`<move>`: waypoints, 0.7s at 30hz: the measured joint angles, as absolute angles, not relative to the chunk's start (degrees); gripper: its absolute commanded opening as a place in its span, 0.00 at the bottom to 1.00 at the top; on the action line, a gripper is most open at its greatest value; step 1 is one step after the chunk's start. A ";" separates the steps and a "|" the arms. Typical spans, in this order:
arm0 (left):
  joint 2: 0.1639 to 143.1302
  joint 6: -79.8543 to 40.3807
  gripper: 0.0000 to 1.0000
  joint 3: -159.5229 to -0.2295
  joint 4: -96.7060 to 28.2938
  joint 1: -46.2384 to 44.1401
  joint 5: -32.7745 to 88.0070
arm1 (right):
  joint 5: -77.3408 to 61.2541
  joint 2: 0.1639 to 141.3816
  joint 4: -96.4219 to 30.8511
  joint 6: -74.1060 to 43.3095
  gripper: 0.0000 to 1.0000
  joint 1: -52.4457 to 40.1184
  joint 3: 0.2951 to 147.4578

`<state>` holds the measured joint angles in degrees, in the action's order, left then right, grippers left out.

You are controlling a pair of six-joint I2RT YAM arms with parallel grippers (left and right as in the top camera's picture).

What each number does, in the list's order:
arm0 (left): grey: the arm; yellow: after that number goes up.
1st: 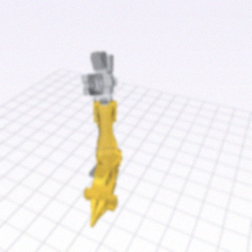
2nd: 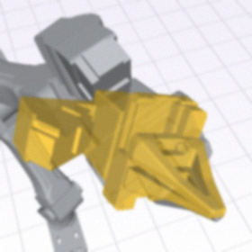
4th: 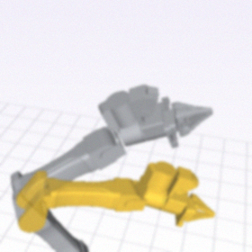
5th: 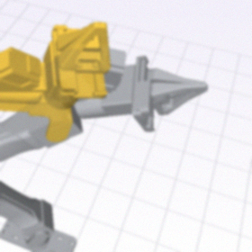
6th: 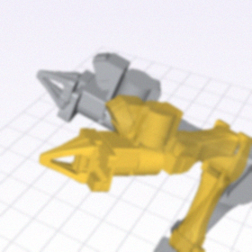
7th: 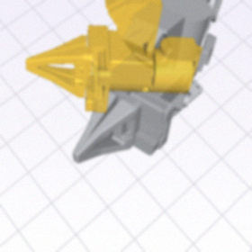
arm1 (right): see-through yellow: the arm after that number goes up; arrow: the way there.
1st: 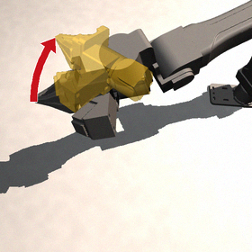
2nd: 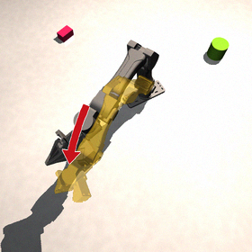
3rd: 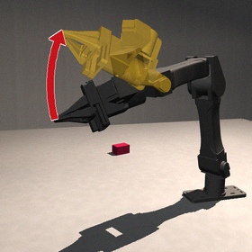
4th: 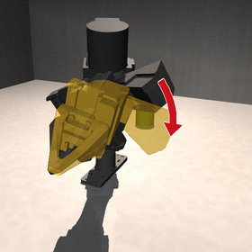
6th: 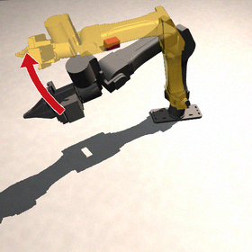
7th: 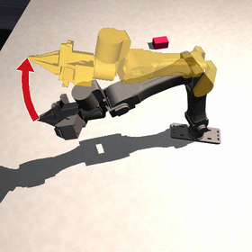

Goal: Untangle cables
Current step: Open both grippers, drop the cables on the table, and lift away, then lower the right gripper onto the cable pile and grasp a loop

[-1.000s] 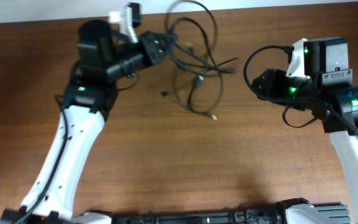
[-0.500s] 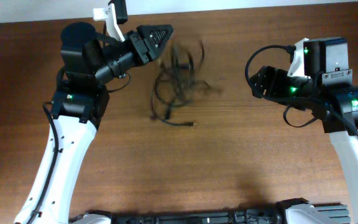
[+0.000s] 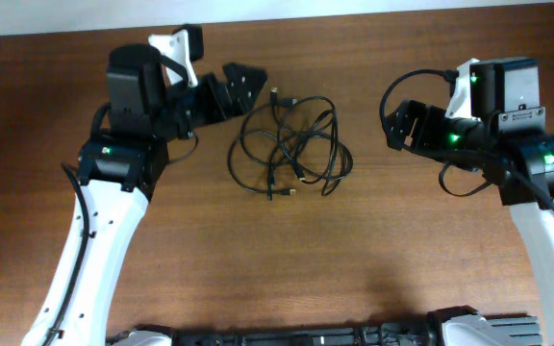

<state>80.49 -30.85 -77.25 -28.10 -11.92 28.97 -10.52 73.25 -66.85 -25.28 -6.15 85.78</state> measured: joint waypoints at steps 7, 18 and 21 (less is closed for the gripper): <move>75.53 -19.92 0.99 -77.25 -40.01 -11.92 15.18 | -10.79 78.52 -66.65 -25.28 0.99 -6.15 85.78; 65.78 -14.11 0.99 -77.25 -48.99 -11.92 3.49 | -17.96 91.81 -63.64 -24.58 0.86 -6.70 85.78; 65.89 -14.06 0.99 -77.25 -49.08 -11.92 2.96 | -18.15 95.29 -63.00 -24.53 0.86 -7.40 85.78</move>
<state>65.89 -14.06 -77.25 -49.08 -11.92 2.96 -18.15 95.29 -63.00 -24.53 -7.40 85.78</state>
